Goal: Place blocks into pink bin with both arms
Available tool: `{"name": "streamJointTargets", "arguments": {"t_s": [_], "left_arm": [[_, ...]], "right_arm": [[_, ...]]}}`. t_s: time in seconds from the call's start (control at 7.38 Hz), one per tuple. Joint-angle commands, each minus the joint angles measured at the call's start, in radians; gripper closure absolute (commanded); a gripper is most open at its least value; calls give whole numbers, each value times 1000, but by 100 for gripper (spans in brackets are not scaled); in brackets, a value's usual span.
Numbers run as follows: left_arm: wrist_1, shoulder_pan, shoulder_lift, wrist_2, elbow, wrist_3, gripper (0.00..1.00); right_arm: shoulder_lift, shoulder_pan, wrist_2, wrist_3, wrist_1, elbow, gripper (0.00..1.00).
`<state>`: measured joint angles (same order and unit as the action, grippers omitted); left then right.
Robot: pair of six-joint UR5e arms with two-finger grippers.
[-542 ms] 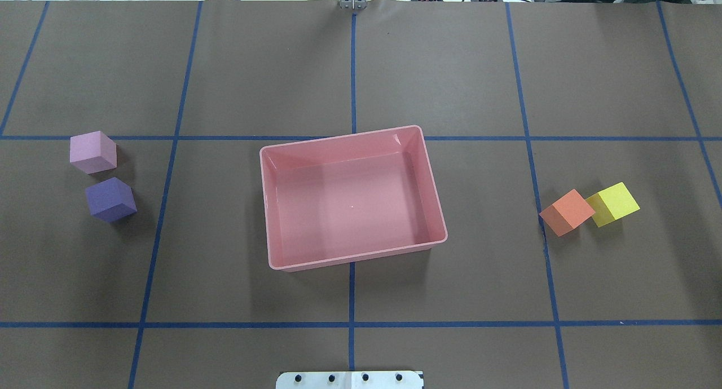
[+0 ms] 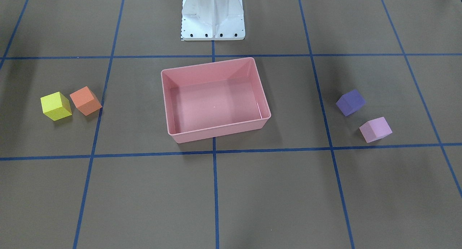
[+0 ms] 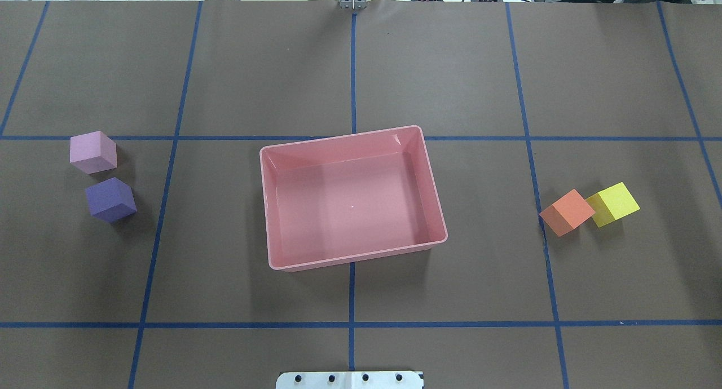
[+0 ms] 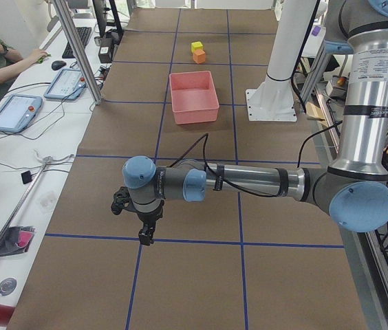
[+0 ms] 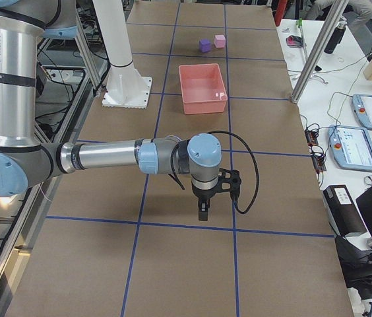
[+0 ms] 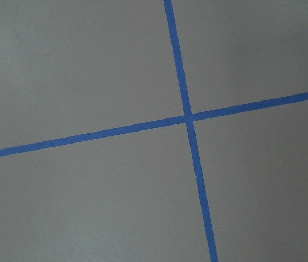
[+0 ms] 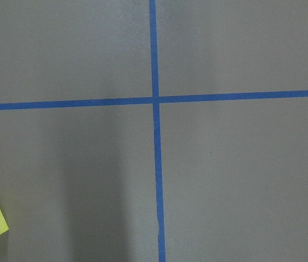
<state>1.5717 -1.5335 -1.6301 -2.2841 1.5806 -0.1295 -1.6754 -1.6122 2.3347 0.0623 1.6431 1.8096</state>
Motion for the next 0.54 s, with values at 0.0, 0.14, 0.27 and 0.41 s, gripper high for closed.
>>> {"name": "streamJointTargets", "arguments": {"t_s": [0.0,0.14,0.27,0.41], "left_arm": [[89,36,-11,0,38,13,0],[91,45,-19,0,53,55,0],[91,105,-20,5,127,73,0],[93,119,-27,-2,168,149,0]], "right_arm": [[2,2,0,2,0,-1,0],[3,2,5,2,0,1,0],[3,2,5,2,0,1,0],[5,2,5,2,0,1,0]]}}
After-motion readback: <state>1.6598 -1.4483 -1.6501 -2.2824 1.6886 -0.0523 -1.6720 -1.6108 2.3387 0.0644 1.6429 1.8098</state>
